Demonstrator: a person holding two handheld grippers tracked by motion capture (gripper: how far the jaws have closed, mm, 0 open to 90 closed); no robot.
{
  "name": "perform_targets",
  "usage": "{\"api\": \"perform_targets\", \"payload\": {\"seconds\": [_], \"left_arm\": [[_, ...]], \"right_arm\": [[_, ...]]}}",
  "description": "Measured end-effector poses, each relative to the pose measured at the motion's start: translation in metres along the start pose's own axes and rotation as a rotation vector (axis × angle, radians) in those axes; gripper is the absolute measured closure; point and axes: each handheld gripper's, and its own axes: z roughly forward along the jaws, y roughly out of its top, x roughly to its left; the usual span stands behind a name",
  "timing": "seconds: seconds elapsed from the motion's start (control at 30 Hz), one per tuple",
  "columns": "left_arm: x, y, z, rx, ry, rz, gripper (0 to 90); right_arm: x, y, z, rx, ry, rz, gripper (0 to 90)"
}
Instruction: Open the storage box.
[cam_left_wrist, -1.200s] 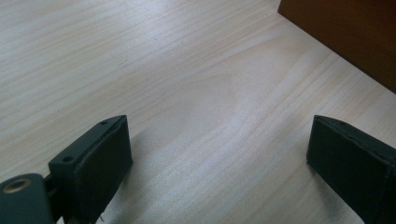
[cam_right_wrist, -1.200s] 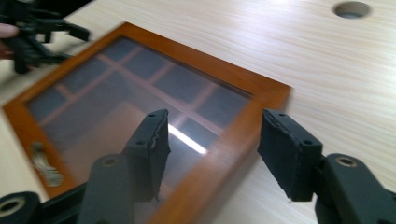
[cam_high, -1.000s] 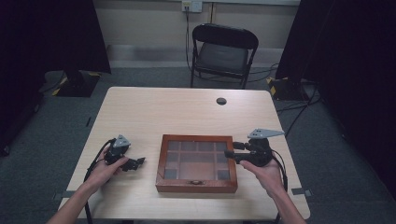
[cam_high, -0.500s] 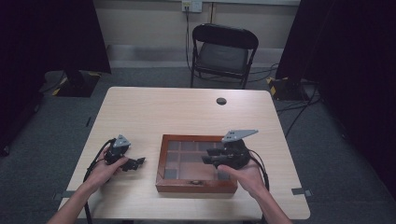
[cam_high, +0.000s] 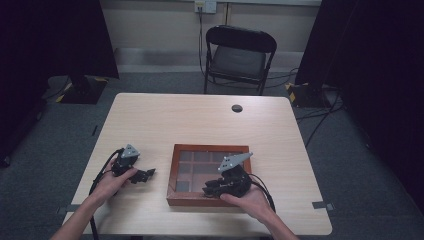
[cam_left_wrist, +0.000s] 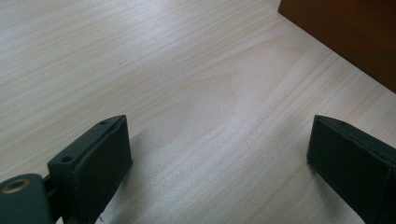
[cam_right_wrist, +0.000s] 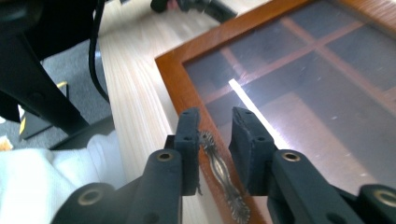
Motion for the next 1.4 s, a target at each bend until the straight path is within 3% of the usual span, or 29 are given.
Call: {"api": "perform_targets", "payload": {"seconds": [0.4,0.87,1.4], "left_arm": [[0.0,0.0,0.0,-0.001,0.001,-0.001,5.6],[0.001,0.0,0.0,0.0,-0.003,0.001,5.4],[0.001,0.0,0.0,-0.001,-0.002,0.001,5.3]], "right_arm": [[-0.003,-0.015,0.008,0.05,-0.006,-0.018,78.5],[-0.002,-0.014,0.009,0.056,-0.004,-0.064,81.4],[-0.003,-0.011,0.005,0.045,0.008,-0.061,81.5]]}}
